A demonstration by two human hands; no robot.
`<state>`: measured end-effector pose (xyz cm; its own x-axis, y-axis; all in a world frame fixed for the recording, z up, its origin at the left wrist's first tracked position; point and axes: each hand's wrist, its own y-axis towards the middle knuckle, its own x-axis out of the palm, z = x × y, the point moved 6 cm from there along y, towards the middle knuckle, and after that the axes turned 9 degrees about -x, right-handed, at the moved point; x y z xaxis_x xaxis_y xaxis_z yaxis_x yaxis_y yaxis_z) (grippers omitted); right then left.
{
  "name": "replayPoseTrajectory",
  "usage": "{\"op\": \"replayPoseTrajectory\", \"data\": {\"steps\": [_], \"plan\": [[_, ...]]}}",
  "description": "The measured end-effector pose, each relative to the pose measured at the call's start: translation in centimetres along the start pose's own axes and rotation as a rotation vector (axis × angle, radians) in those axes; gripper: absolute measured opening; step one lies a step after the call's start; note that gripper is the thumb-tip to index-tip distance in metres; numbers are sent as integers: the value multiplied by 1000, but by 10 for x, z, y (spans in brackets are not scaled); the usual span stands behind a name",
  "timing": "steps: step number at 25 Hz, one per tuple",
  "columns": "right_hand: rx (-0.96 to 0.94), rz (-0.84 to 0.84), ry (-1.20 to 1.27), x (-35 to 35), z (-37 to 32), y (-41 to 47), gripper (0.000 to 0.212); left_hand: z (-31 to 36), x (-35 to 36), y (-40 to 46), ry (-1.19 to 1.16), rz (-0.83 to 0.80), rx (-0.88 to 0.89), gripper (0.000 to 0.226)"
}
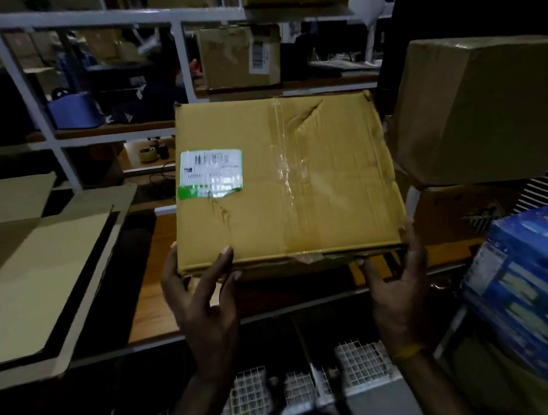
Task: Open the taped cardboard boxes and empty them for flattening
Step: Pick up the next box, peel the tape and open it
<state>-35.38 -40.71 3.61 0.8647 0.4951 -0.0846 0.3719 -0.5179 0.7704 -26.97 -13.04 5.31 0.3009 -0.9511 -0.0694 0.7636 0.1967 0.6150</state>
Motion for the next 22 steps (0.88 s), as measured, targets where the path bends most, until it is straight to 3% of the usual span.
{"op": "replayPoseTrajectory", "data": {"steps": [3, 7, 11, 14, 22], "plan": [[-91, 10, -23, 21, 5, 27, 59, -3, 14, 30, 16, -1, 34, 32], [-121, 41, -5, 49, 22, 61, 64, -11, 40, 65, 82, -3, 119, 34], [-172, 81, 8, 84, 40, 91, 67, -28, 75, 100, 102, 15, 145, 55], [-206, 18, -13, 114, 66, 114, 64, -51, 99, 126, 166, 12, 174, 70], [-200, -86, -82, 171, 133, 149, 56, -117, 156, 167, 282, -63, 169, 53]]}}
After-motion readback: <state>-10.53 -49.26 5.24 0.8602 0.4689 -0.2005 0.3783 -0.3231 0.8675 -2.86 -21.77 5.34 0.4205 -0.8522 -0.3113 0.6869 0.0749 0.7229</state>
